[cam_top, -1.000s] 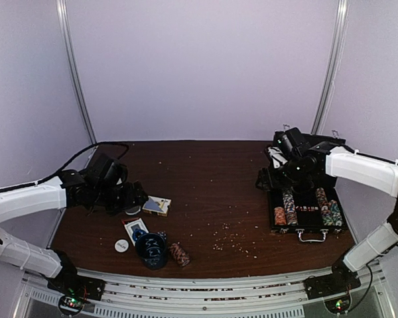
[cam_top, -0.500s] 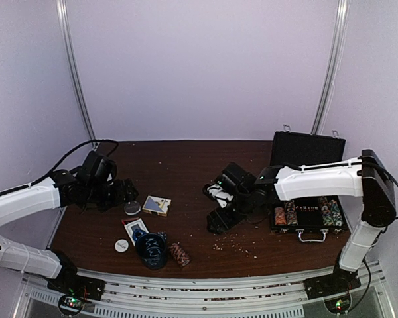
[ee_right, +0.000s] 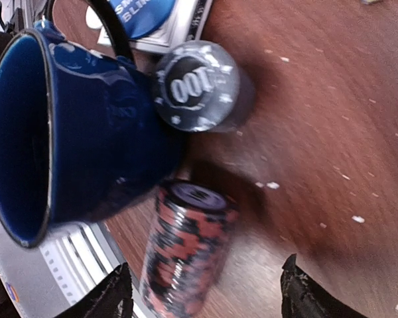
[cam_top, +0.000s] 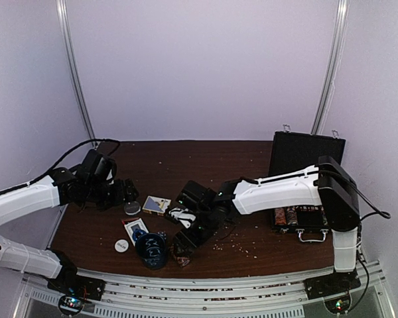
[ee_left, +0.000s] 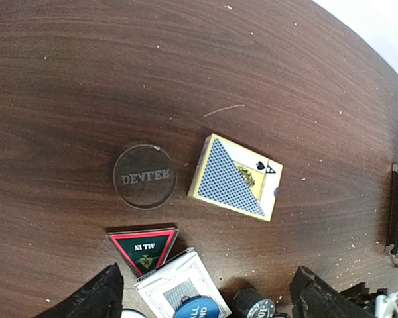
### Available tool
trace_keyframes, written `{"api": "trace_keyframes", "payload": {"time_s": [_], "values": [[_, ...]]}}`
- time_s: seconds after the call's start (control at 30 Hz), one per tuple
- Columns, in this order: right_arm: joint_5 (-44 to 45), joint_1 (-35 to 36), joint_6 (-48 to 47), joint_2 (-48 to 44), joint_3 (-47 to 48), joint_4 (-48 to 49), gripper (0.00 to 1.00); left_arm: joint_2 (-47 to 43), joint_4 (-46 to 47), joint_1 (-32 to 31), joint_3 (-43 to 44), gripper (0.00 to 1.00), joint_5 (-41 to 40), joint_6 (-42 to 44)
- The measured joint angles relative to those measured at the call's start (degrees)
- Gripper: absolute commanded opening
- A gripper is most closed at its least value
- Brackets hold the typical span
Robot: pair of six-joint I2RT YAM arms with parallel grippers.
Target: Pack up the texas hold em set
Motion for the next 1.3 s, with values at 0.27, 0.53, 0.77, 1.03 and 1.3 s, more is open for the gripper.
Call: {"api": "trace_keyframes", "payload": {"time_s": [0.27, 0.53, 0.77, 1.03, 1.3], "values": [[4.15, 3.04, 3.72, 3.85, 3.54, -1.46, 0.59, 0.0, -0.57, 0.0, 0.0, 0.9, 0.31, -0.04], [9.75, 3.23, 6.6, 5.16, 4.33, -2.84, 0.48, -0.04, -0.57, 0.0, 0.0, 0.9, 0.52, -0.31], [12.13, 3.85, 6.27, 7.98, 8.7, -4.24, 0.47, -1.6, -0.57, 0.0, -0.26, 0.9, 0.5, -0.72], [14.99, 4.31, 4.68, 9.7, 11.5, -4.79, 0.28, -1.81, -0.59, 0.0, -0.72, 0.9, 0.5, -1.14], [17.59, 4.33, 3.67, 8.72, 9.79, -3.54, 0.24, -1.79, -0.59, 0.0, -0.79, 0.9, 0.5, -1.25]]}}
